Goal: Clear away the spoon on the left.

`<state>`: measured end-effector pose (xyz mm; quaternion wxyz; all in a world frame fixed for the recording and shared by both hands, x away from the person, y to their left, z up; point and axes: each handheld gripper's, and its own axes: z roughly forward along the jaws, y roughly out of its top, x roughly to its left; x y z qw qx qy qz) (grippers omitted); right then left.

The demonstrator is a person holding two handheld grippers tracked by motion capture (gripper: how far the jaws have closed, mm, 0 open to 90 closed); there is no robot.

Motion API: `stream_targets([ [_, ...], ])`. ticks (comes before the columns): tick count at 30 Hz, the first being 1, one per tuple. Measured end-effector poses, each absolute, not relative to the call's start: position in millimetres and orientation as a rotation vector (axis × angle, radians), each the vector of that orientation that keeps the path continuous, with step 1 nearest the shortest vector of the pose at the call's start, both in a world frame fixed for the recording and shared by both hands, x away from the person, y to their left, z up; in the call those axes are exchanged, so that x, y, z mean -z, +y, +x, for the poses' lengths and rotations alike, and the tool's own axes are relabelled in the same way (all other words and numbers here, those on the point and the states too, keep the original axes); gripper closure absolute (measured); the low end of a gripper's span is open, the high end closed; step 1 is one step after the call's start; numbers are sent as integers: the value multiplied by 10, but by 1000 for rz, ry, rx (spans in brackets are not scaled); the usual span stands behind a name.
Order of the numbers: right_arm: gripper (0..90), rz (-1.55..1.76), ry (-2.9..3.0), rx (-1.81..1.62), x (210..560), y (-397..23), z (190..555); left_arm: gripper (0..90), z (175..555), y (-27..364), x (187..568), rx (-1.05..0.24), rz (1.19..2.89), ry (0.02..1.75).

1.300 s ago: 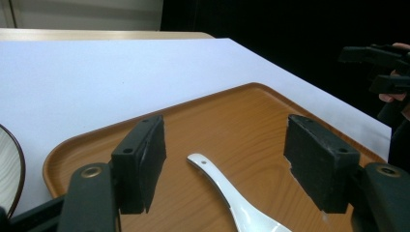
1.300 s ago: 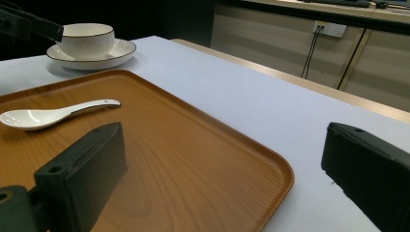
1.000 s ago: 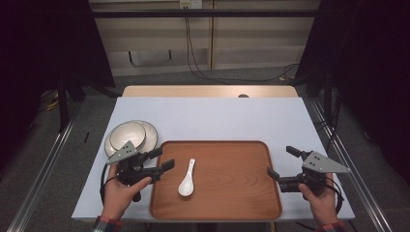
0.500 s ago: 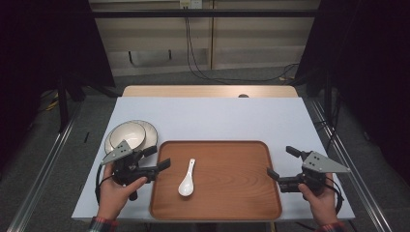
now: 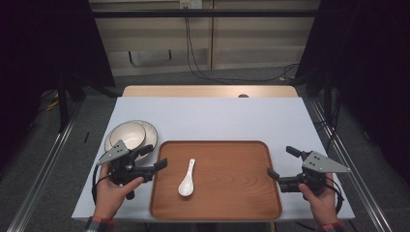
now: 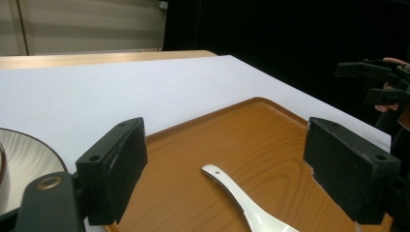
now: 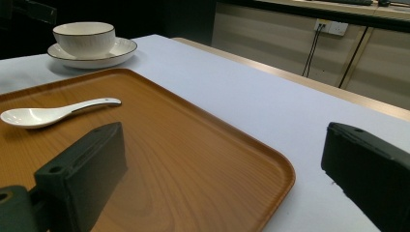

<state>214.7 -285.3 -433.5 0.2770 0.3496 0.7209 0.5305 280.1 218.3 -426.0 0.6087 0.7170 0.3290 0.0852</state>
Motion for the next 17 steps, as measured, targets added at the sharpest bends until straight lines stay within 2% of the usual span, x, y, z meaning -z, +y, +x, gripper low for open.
stream_targets([
  [17, 17, 933, 1942, -1413, 4341, -2852, 2148, 79, 2808, 2300, 4256, -267, 1674, 783],
])
